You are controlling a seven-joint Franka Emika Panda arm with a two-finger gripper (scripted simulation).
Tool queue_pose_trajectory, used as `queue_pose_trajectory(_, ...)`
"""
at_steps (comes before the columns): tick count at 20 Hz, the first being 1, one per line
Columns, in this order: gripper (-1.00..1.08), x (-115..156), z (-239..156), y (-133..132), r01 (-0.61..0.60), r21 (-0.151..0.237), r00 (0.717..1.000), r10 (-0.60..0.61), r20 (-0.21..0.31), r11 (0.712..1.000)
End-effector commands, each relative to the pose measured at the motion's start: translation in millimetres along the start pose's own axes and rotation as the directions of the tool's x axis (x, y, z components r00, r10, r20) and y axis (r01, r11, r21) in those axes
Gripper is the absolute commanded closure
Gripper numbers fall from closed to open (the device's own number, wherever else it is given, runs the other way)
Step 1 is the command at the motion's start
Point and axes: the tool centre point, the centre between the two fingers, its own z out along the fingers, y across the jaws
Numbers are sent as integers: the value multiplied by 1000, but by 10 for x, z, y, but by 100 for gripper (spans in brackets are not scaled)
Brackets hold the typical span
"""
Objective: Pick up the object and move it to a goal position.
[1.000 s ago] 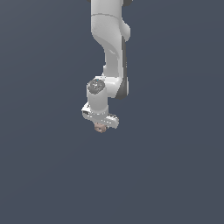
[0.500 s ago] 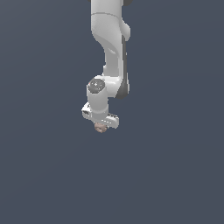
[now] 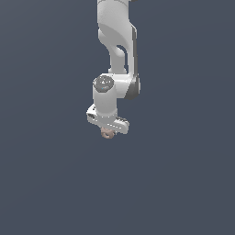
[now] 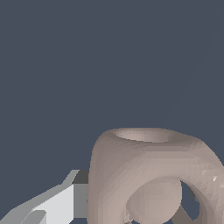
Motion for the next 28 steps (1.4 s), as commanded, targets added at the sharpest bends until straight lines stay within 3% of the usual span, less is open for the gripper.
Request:
queue_pose_trajectory(1, 108, 62, -179, -92, 0, 0, 1000, 0, -1, 1000)
queue_pose_trajectory(15, 108, 488, -1309, -694, 0, 0, 1000, 0, -1, 1000)
queue_pose_trajectory(28, 108, 670, -1711, -921, 1, 1, 1000, -1, 0, 1000)
